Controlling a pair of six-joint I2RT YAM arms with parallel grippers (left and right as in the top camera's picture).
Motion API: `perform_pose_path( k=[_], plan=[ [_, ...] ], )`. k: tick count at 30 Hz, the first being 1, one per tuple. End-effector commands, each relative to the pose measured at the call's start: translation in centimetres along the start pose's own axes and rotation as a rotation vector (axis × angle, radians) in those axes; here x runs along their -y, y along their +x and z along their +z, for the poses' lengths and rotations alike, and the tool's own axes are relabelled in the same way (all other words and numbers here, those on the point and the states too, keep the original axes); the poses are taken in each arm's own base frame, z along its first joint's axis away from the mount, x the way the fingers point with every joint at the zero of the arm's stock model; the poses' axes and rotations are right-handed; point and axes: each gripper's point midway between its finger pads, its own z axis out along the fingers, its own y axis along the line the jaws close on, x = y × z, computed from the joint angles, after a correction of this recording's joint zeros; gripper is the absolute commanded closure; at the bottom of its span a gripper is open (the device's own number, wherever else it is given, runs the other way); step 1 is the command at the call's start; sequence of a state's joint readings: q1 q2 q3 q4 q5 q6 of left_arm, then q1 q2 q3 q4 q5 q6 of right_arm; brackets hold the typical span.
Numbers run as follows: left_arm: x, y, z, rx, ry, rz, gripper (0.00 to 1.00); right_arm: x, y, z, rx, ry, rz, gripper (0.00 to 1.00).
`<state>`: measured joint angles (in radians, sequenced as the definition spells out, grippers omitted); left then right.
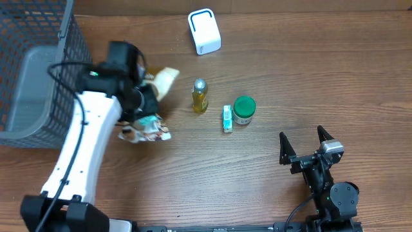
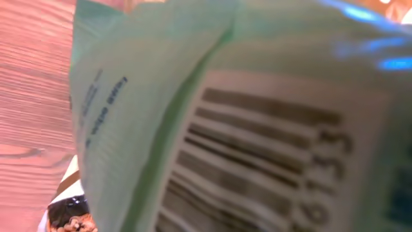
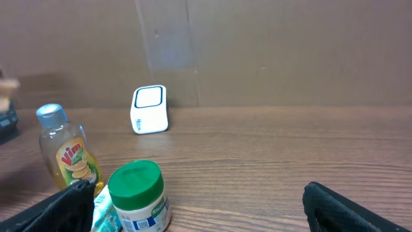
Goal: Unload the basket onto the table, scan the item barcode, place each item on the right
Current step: 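Carry the Pantree bag and teal wipes pack toward the scanner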
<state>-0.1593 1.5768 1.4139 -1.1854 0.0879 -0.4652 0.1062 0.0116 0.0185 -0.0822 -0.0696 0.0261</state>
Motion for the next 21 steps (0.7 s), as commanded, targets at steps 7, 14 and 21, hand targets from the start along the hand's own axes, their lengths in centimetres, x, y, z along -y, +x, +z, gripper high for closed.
perform_pose_path(
  k=[7, 14, 21],
  plan=[
    [0.3, 3.2, 6.2, 0.069, -0.157, -0.043, 0.95, 0.1, 0.3, 0.0, 0.001, 0.008, -0.001, 0.0],
    [0.6, 4.1, 8.4, 0.158, -0.222, -0.004, 0.92, 0.1, 0.3, 0.0, 0.001, 0.008, -0.001, 0.0],
    [0.1, 4.2, 9.2, 0.18, -0.241, -0.039, 0.88, 0.1, 0.3, 0.0, 0.001, 0.008, -0.001, 0.0]
  ],
)
